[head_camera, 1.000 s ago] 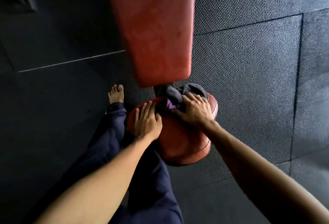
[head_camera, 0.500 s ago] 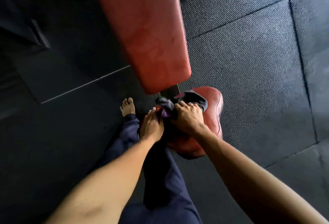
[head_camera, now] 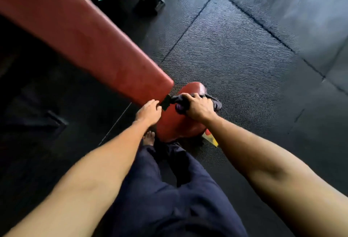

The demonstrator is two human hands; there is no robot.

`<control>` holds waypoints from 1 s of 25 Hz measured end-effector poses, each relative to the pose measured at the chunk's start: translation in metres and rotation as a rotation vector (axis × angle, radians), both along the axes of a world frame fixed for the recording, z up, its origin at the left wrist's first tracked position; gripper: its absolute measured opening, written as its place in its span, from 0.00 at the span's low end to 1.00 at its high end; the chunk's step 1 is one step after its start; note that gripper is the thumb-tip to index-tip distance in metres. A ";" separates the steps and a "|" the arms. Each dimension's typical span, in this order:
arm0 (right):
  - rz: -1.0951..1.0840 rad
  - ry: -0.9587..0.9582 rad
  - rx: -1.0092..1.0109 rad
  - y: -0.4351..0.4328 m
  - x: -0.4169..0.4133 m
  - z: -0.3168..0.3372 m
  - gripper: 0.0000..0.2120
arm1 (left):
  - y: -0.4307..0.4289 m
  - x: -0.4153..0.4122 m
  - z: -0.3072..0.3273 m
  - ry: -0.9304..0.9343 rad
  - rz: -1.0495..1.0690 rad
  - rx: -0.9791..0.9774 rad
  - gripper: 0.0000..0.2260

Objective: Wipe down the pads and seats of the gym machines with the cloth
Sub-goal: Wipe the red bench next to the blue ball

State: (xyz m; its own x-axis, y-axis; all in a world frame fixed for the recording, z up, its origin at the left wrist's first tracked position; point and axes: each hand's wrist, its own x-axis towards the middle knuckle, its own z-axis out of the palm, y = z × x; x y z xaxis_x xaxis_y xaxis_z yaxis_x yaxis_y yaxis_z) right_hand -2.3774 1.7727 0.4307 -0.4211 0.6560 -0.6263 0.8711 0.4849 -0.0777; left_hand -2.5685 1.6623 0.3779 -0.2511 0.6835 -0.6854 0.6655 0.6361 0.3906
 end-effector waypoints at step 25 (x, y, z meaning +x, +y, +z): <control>-0.927 -0.017 0.263 -0.046 0.358 0.206 0.22 | 0.176 0.340 0.243 0.066 -0.822 0.370 0.23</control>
